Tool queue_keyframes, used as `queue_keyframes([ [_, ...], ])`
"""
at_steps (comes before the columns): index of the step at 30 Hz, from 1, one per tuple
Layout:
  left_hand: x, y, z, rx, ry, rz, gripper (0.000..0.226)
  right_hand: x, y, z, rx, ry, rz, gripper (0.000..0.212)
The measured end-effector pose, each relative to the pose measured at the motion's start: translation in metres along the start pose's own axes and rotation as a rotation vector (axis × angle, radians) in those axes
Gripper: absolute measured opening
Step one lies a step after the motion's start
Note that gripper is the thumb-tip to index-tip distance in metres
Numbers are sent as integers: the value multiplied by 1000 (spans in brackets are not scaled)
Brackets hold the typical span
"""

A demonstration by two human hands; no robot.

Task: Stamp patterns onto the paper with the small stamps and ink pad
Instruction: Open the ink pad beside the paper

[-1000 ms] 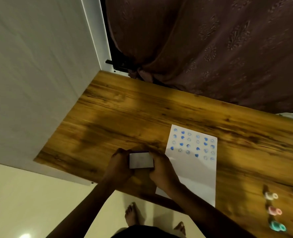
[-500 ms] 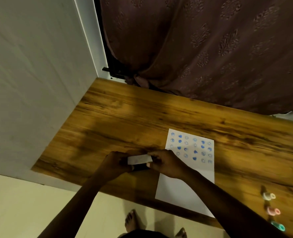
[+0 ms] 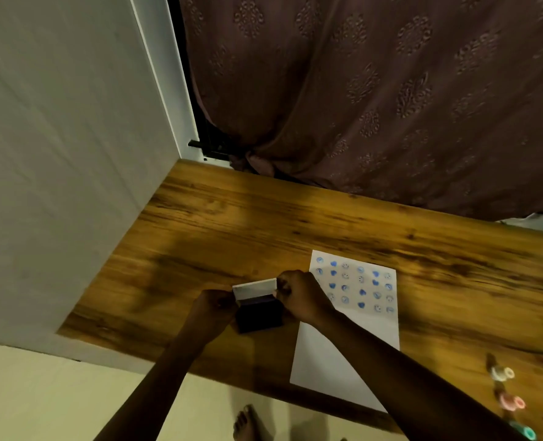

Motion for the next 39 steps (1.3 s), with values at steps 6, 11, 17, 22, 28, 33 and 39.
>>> queue_keyframes([
  [6,1,9,1,-57,11,-75,61,-2,3,-3,6,50,-77,7],
  [11,-2,8,0,-171,17,-77,26,-1,5,-5,1,83,-125,8],
  [17,-1,12,-1,-222,36,-63,20,-5,4,-6,-2,75,-172,9],
  [22,-1,14,-2,-222,49,-25,13,-5,5,-6,-48,79,-209,10],
  [28,-5,17,-1,-273,52,29,14,6,7,3,-120,87,-183,15],
  [33,4,48,-18,-266,123,-23,27,34,11,36,-199,176,-133,18],
  [39,32,104,-77,-168,-21,-158,13,94,38,84,-283,326,-144,15],
])
Point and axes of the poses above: each hand's wrist, its own x-axis away from the middle knuckle, its own z-axis out of the back of the hand, y = z × x, the point moved 2 cm from there along -x, towards the middle knuckle, and after that the axes turned 4 degrees about z, right-handed, at the moved point
